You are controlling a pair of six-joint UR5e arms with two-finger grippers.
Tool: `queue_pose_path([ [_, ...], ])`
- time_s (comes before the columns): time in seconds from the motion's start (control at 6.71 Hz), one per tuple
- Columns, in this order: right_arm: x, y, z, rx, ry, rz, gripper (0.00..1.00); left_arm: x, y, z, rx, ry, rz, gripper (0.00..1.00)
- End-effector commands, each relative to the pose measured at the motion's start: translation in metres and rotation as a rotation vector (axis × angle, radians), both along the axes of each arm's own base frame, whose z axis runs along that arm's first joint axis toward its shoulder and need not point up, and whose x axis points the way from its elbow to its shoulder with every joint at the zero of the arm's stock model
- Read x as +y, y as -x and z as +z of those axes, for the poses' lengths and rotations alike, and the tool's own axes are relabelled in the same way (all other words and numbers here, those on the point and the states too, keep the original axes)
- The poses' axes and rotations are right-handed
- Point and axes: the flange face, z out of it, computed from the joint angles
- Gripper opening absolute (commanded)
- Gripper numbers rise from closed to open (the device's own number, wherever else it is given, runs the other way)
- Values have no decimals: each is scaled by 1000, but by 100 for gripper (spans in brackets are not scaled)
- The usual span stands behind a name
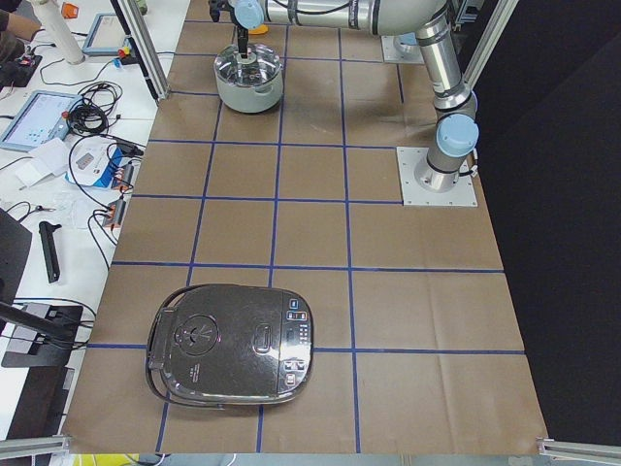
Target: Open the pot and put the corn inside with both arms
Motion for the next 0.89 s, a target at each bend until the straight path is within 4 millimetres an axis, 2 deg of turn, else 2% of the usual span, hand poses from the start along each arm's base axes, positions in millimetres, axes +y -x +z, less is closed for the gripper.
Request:
queue_pose_path([
  [0.0,1,0,-10,-4,-1,-3,37,-6,5,-16,7,1,3,100],
  [0.15,0,1,-7,-4,4,-9,15,-5,7,-21,4,-6,0,100],
  [0.3,-2,1,2,0,19,-8,10,-4,9,-21,3,-4,-14,70],
  [0.45,6,-1,37,1,17,-10,10,-4,9,-23,3,-8,-5,29],
  [0.6,26,-8,95,-10,-15,-8,11,-4,10,-22,3,-7,-6,24],
  [0.74,46,-17,142,-11,-21,-3,11,-3,12,-22,3,-7,-9,20],
])
